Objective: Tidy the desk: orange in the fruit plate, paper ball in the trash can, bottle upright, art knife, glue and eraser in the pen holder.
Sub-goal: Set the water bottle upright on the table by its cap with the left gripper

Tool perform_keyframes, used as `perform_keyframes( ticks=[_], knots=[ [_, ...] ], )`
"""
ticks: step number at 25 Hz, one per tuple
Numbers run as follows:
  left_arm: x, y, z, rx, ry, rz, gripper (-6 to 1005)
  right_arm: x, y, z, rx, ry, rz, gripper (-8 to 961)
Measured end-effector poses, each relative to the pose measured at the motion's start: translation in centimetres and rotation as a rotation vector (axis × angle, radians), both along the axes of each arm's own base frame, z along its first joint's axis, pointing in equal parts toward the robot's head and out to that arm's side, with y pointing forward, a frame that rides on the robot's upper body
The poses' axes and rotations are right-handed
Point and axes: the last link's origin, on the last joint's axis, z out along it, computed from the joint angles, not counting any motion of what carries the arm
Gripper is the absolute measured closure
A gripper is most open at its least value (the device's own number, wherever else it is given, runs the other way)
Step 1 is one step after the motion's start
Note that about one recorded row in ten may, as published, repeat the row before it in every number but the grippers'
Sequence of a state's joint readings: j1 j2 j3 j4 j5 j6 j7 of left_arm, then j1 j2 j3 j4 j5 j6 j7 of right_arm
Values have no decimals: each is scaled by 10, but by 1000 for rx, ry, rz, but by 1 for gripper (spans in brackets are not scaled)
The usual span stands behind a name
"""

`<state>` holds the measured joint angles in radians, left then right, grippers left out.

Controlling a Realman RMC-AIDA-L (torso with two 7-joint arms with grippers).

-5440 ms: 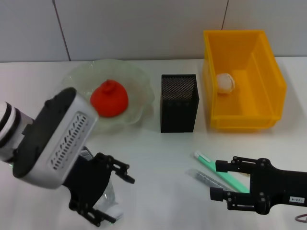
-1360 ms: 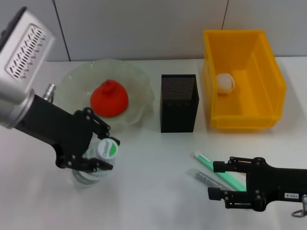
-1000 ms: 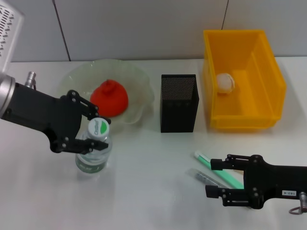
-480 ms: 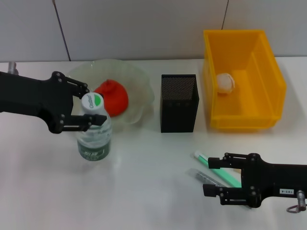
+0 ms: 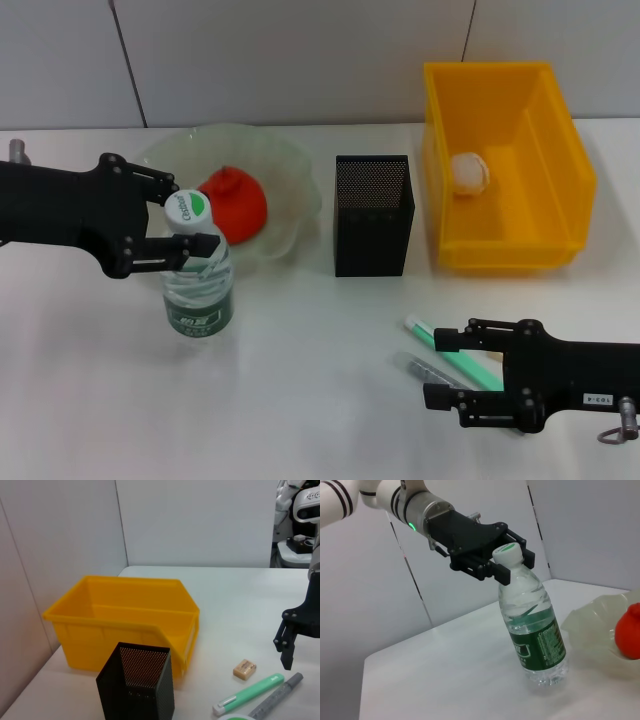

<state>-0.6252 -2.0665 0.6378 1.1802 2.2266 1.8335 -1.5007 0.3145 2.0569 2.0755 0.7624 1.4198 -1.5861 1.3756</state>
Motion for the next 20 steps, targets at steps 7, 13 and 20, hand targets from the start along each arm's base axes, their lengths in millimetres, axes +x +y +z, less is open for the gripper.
perform_keyframes(
  ticks=[7,13,20],
  knots=[
    [-12,4,-4,36,-3,35,540,0,0,1,1,-2,0,216],
    [-17,4,-5,56,0,45,539,0,0,0,0,-2,1,216],
    [-22,4,-9,50,-11,67,538,1,0,1,1,-3,1,216]
  ],
)
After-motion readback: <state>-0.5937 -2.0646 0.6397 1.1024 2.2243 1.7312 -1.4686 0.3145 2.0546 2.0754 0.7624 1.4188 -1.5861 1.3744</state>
